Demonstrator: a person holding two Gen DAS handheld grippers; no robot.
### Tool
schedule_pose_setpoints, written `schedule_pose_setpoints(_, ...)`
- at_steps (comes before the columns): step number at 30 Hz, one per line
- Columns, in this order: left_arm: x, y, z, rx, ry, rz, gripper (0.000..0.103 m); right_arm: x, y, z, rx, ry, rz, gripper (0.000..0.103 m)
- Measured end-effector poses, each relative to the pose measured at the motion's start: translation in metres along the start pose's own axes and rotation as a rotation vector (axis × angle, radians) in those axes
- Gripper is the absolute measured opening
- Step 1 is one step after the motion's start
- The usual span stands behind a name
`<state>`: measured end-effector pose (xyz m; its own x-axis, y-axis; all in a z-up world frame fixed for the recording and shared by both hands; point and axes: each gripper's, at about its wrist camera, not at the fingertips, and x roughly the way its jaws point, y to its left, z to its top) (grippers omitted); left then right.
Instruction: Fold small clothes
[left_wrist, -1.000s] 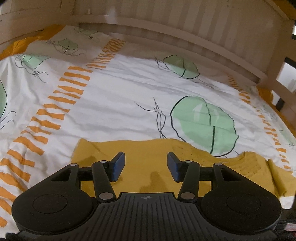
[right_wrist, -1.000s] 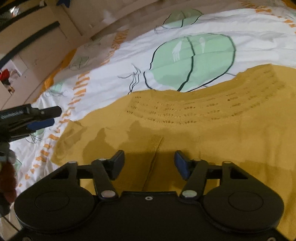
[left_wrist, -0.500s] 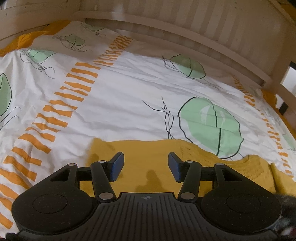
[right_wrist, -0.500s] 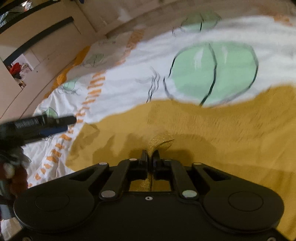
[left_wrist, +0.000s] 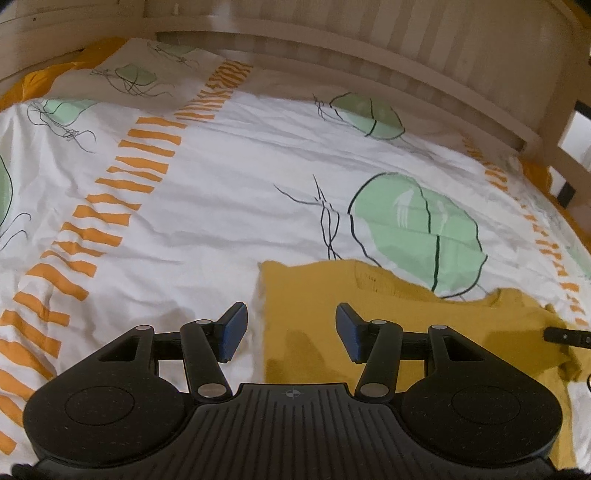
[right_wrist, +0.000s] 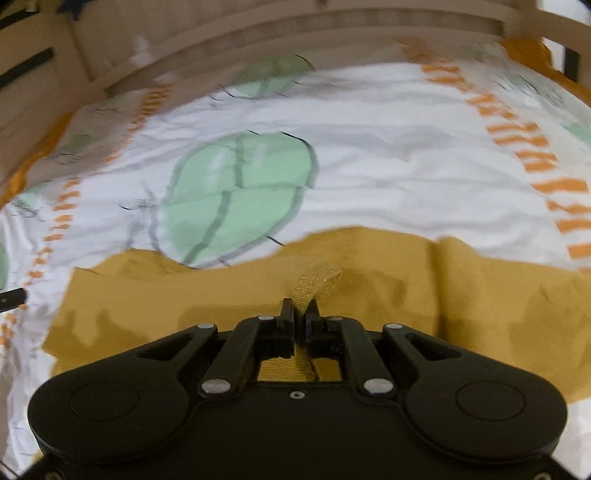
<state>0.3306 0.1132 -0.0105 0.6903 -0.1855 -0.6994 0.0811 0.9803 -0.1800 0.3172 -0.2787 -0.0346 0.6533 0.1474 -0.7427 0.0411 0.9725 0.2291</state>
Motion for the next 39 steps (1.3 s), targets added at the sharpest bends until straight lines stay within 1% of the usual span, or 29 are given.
schedule_pose_setpoints(6,0.012,-0.005,-0.007,0.030,0.035,0.013,0.051,0.017,-0.015,-0.013,0.023,0.039,-0.080,0.012)
schedule_pose_setpoints(9,0.022,-0.007,-0.012,0.047,0.068,0.028,0.052,0.023,-0.019,-0.015,0.007,0.049,-0.105,0.011)
schedule_pose_setpoints(17,0.050,-0.008,-0.032,0.076,0.172,0.049,0.052,0.030,-0.018,-0.019,-0.047,0.046,-0.136,0.011)
schedule_pose_setpoints(18,0.054,-0.008,-0.036,0.079,0.178,0.054,0.054,0.031,-0.018,-0.020,-0.053,0.046,-0.136,0.011)
schedule_pose_setpoints(22,0.058,-0.010,-0.042,0.100,0.164,0.059,0.062,0.031,-0.020,-0.023,-0.068,0.038,-0.127,0.012)
schedule_pose_setpoints(24,0.059,-0.011,-0.043,0.105,0.162,0.056,0.069,0.030,-0.022,-0.022,-0.062,0.036,-0.116,0.016)
schedule_pose_setpoints(25,0.059,-0.012,-0.044,0.106,0.160,0.054,0.071,0.028,-0.023,-0.022,-0.052,0.032,-0.101,0.026)
schedule_pose_setpoints(26,0.060,-0.012,-0.044,0.107,0.158,0.053,0.073,0.025,-0.026,-0.021,-0.034,0.020,-0.070,0.041)
schedule_pose_setpoints(27,0.061,-0.013,-0.045,0.107,0.156,0.052,0.075,0.020,-0.029,-0.021,-0.015,0.007,-0.044,0.049)
schedule_pose_setpoints(28,0.061,-0.014,-0.045,0.108,0.154,0.052,0.075,0.013,-0.033,-0.020,0.009,-0.014,-0.016,0.059)
schedule_pose_setpoints(29,0.061,-0.014,-0.045,0.109,0.153,0.053,0.077,0.006,-0.037,-0.019,0.029,-0.037,0.004,0.062)
schedule_pose_setpoints(30,0.062,-0.015,-0.045,0.109,0.152,0.054,0.078,-0.002,-0.041,-0.017,0.044,-0.059,0.016,0.062)
schedule_pose_setpoints(33,0.062,-0.017,-0.047,0.112,0.142,0.060,0.081,-0.023,-0.058,-0.013,0.064,-0.095,0.003,0.064)
schedule_pose_setpoints(34,0.062,-0.018,-0.048,0.115,0.137,0.064,0.082,-0.029,-0.066,-0.011,0.073,-0.102,-0.014,0.067)
schedule_pose_setpoints(36,0.062,-0.020,-0.049,0.116,0.129,0.070,0.083,-0.040,-0.089,-0.009,0.094,-0.105,-0.063,0.067)
schedule_pose_setpoints(39,0.062,-0.020,-0.049,0.109,0.128,0.071,0.084,-0.054,-0.130,-0.011,0.142,-0.099,-0.162,0.067)
